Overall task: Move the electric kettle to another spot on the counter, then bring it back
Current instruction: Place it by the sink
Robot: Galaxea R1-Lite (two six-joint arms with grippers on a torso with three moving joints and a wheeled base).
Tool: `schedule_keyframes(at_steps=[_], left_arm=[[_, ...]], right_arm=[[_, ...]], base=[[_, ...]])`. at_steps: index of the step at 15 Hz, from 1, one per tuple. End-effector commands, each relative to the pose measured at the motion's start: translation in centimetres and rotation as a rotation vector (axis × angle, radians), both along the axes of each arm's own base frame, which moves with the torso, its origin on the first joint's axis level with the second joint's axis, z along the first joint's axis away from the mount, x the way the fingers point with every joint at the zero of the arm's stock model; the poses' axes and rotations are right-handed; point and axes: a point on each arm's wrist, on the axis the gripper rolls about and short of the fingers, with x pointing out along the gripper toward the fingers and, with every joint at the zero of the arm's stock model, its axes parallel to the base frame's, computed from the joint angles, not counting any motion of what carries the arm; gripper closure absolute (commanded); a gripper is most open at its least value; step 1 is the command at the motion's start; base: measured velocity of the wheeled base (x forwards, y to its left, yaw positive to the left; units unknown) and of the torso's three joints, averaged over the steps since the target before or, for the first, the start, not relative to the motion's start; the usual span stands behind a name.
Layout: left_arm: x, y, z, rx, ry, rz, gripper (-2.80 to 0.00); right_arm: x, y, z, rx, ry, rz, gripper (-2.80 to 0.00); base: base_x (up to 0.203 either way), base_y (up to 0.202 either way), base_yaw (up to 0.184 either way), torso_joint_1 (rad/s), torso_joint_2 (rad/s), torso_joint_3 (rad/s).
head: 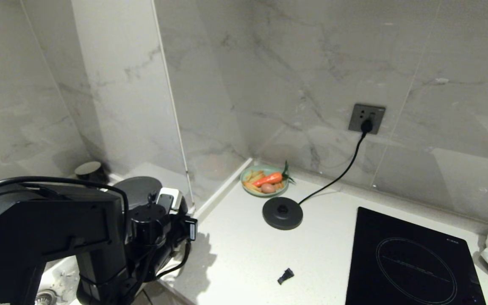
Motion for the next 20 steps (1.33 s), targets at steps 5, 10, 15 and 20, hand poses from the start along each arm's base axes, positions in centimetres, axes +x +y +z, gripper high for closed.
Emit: schedule_keyframes(at_steps=[5,10,15,20], left_arm=[[2.4,0.5,-0.8,0.021,-0.035,0.006,0.00],[0.9,0.4,0.1,0.022,-0.023,-0.015,0.00],[1.0,0.3,2.5,-0.008,-0.096,-0.056,0.00],[3.3,0.2,0.9,-0.012,-0.104,-0.051,0.00]], right_arm=[[0.0,0.0,0.0,0.000,0.001,0.000,0.00],[0.0,0.0,0.0,0.000,0.002,0.000,0.00],[0.0,0.0,0.0,0.000,-0.001,0.000,0.00],[0.0,0.0,0.0,0.000,0.001,0.000,0.00]], base=[[0.000,0.000,0.000,0.000,0.00,0.000],[0.000,0.000,0.000,0.000,0.00,0.000],[0.000,0.000,0.000,0.000,0.00,0.000],[0.000,0.000,0.000,0.000,0.00,0.000]])
